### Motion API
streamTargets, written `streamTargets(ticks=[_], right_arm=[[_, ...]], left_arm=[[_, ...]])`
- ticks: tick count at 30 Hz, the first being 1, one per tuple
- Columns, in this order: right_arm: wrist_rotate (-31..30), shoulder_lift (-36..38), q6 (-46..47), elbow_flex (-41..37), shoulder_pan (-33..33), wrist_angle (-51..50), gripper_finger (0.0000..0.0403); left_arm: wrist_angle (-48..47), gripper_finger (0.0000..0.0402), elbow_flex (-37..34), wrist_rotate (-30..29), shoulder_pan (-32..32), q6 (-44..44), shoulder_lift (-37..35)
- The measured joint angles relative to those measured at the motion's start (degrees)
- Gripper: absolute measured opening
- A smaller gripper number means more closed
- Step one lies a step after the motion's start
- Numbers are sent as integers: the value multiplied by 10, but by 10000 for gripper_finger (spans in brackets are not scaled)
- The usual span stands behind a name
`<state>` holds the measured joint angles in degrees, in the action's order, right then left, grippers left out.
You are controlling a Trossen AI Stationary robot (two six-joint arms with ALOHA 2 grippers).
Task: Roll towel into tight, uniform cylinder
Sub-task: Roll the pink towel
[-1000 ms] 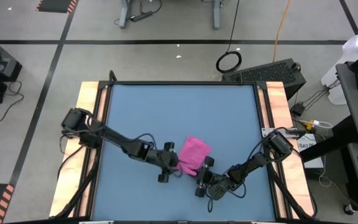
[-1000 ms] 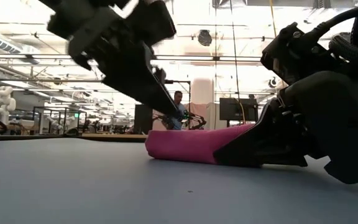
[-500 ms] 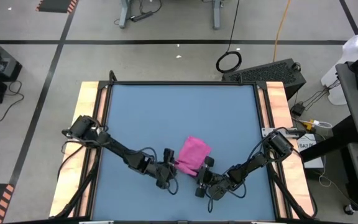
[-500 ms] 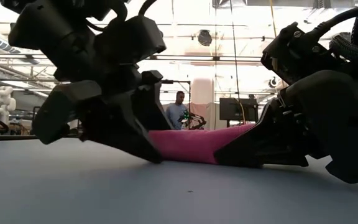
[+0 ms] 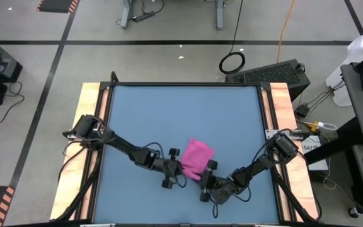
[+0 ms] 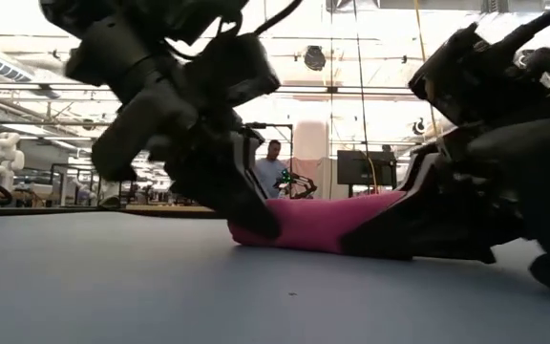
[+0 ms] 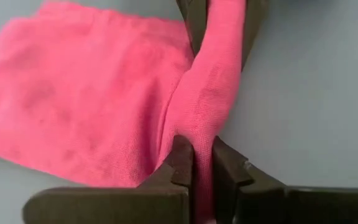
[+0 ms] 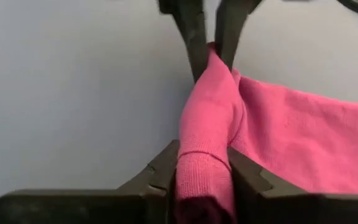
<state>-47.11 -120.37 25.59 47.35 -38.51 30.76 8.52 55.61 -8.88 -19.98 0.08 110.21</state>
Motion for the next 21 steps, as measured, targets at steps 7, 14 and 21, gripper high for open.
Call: streamTargets(ticks=[7,14,21], right_arm=[[-28,86,-109,-3,-40,-49,184],[-44,98,-128,-1,-69,8,260],[-81,44,-130,0,-54,50,260]], left_arm=[[-93,30,47,111,26,-89,0],[-88,30,57,193,62,-149,0],[-88,30,57,199,85,-178,0]])
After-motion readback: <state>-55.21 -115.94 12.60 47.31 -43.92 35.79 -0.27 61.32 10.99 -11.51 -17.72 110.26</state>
